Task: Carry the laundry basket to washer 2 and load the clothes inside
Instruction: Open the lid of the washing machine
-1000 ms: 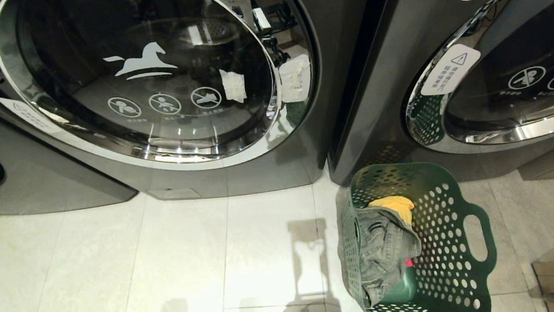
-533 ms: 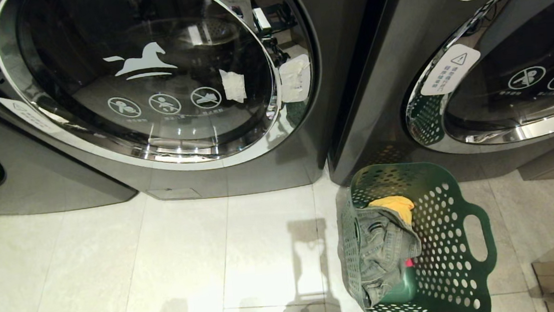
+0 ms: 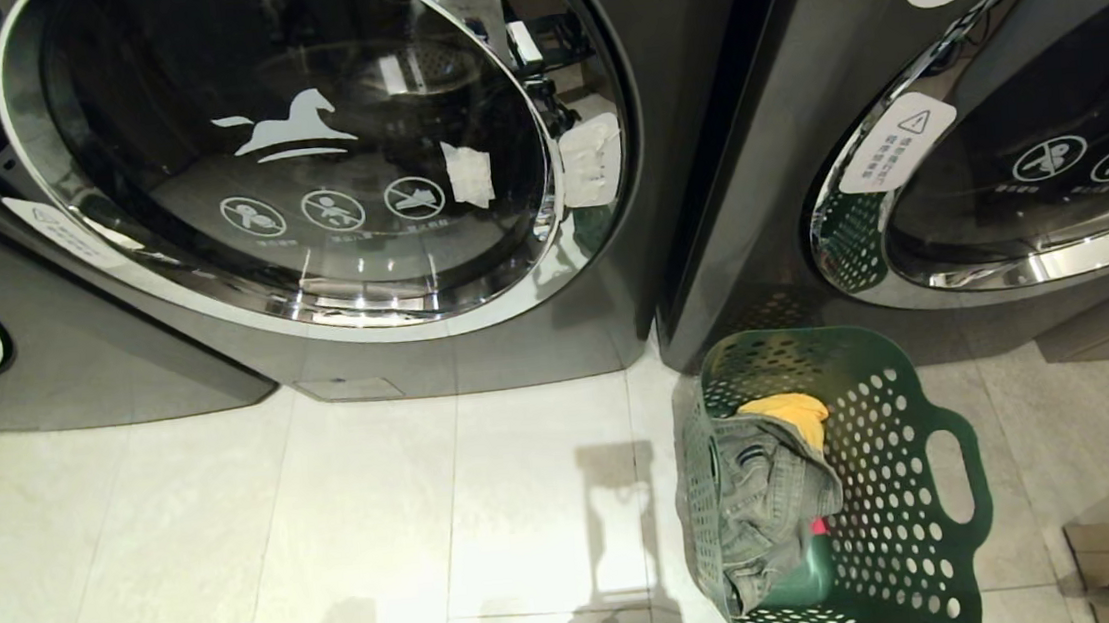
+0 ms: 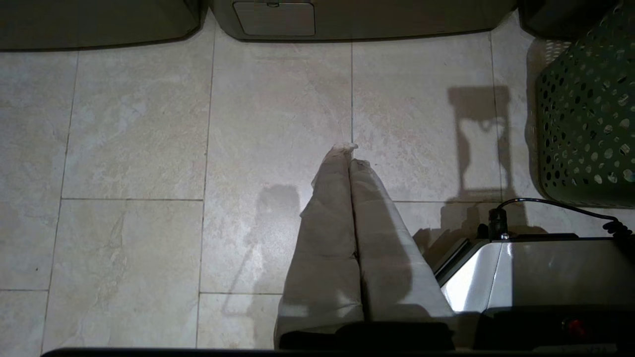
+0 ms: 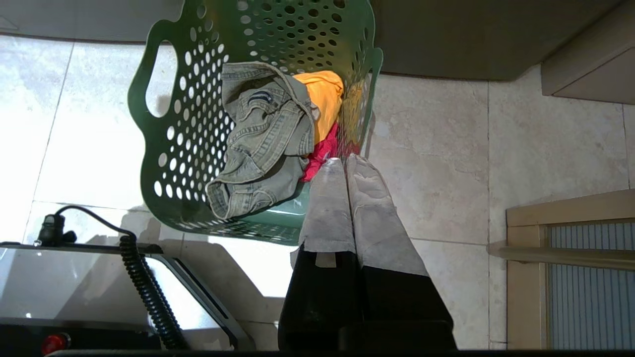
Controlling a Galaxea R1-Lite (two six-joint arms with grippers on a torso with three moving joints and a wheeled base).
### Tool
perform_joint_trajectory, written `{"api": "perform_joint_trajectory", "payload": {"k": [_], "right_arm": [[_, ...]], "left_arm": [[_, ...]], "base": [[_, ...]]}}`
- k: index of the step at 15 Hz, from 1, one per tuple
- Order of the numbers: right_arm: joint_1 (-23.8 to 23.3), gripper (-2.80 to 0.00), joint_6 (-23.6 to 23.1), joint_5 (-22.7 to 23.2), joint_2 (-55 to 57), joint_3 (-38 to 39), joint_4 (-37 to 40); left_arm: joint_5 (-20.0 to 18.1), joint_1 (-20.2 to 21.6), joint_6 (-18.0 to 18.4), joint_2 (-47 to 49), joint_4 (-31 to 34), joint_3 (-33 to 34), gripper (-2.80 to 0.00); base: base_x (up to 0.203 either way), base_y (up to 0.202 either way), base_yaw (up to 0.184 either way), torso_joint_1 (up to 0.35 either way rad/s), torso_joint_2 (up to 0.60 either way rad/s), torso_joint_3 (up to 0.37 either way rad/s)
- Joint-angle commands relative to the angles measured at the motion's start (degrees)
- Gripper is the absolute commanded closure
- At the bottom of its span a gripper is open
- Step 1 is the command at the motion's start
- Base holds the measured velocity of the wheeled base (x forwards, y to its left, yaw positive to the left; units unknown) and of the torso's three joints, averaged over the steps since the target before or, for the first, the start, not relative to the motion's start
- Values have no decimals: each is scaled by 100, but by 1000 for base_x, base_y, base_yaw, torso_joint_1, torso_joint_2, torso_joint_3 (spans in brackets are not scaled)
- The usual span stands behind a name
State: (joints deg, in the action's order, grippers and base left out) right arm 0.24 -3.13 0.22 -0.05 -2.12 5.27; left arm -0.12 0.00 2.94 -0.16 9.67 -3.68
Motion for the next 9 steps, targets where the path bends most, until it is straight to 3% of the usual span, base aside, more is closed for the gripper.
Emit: {"api": "perform_joint_trajectory", "payload": {"k": [1, 9], "right_arm": [[2, 0, -12, 10, 12, 1, 9], [2, 0, 15, 4, 5, -8, 9]], "left_arm": [[-3, 0, 5, 25, 2, -1, 0], [3, 0, 14, 25, 0, -10, 0]], "base": [[0, 0, 0, -2, 2, 129], [0, 0, 0, 1, 2, 193]]}}
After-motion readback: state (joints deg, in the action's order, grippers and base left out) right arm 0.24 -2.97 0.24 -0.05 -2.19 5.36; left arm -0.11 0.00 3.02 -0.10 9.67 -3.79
